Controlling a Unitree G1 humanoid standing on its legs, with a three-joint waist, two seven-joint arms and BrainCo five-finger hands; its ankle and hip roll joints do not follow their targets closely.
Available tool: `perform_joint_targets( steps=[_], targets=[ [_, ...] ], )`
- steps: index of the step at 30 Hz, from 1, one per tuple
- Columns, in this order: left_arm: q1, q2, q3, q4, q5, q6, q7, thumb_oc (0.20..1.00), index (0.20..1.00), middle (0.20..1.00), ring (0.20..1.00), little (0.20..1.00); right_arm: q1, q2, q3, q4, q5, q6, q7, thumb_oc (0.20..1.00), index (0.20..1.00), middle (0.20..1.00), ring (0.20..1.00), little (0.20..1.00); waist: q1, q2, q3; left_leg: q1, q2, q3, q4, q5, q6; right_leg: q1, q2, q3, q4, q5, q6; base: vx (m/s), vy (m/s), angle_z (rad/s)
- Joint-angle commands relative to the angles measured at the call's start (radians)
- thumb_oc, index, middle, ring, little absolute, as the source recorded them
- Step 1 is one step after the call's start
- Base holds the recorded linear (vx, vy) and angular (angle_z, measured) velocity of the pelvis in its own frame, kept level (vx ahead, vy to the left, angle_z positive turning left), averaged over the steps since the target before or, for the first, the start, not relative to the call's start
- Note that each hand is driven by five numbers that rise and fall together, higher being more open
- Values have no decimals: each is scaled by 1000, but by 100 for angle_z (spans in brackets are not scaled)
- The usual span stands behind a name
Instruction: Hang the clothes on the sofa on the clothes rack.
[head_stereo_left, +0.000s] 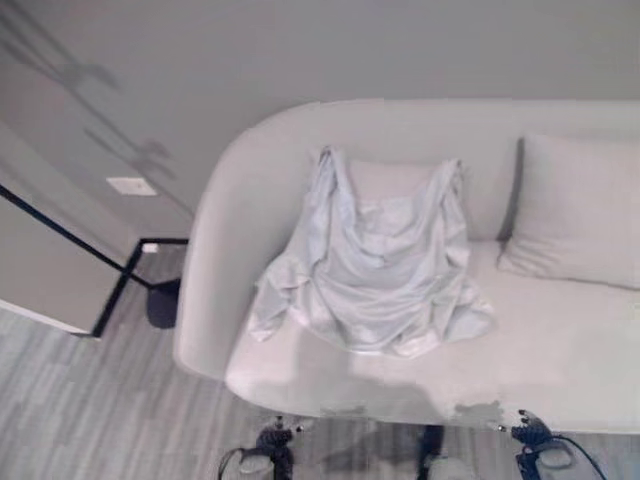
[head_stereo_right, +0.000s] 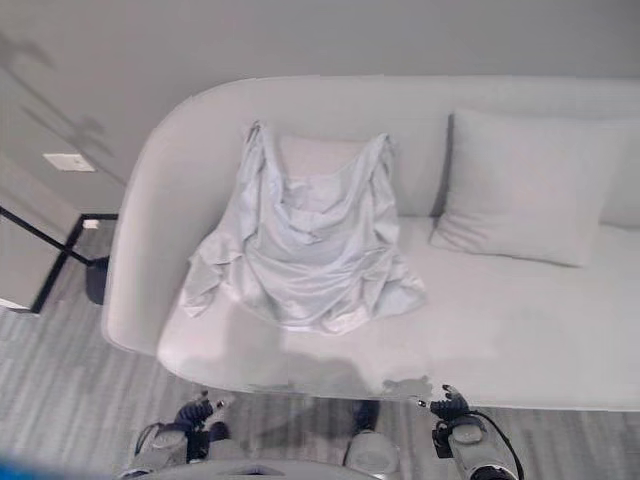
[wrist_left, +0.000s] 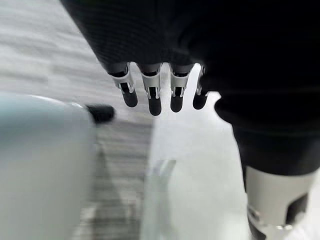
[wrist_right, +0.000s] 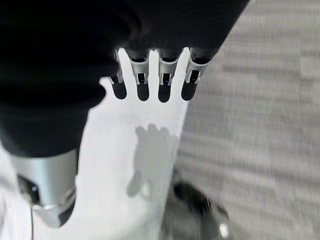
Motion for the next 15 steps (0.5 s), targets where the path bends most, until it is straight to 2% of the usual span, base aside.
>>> perform_joint_targets(
  steps=[1,2,3,4,6,9,11,15],
  targets=[
    [-46,93,-15,-11,-30,-26,10,1000,1000,1000,1000,1000,-27,-1,-20,-21,17,-30,-11,1000,1000,1000,1000,1000,16,3,14,32,-94,79,-83,-131,-18,12,-50,28,16,-58,118,38,-165,7],
    [-46,93,-15,-11,-30,-26,10,1000,1000,1000,1000,1000,-27,-1,-21,-22,17,-30,-11,1000,1000,1000,1000,1000,15,3,14,32,-94,78,-83,-132,-18,13,-50,28,16,-59,118,36,-161,3],
    [-44,90,-13,-11,-34,-30,10,1000,1000,1000,1000,1000,-29,-3,-19,-22,26,-32,-9,1000,1000,1000,1000,1000,15,4,13,31,-121,81,-77,-178,1,14,-41,33,16,-68,110,59,-209,3],
    [-41,83,-19,-3,-31,-28,10,1000,1000,1000,1000,1000,-30,-6,-17,-27,32,-32,-11,1000,1000,1000,1000,1000,15,5,9,19,-179,51,-64,-249,19,14,-39,30,16,-77,110,86,-263,-1],
    [-43,74,-27,11,-22,-23,11,1000,1000,1000,1000,1000,-35,-2,-12,-28,42,-40,-16,1000,1000,1000,1000,1000,12,9,10,-2,-250,46,-59,-293,37,9,-33,31,16,-79,111,80,-158,25],
    [-45,67,-39,29,-16,-17,12,1000,1000,1000,1000,1000,-40,10,-1,-25,50,-44,-23,1000,1000,1000,1000,1000,22,10,28,-72,-334,34,-62,-291,49,-5,-21,37,16,-76,112,36,-75,3],
    [-43,62,-39,44,-14,-16,10,1000,1000,1000,1000,1000,-41,22,4,-17,49,-44,-25,1000,1000,1000,1000,1000,29,14,38,-106,-375,26,-73,-291,59,-9,-13,43,16,-72,111,31,-10,-5],
    [-38,57,-44,67,-4,-11,5,1000,1000,1000,1000,1000,-31,37,9,-6,38,-43,-27,1000,1000,1000,1000,1000,22,30,40,-83,-384,48,-97,-275,68,3,2,52,16,-76,109,76,54,-14]
  ],
)
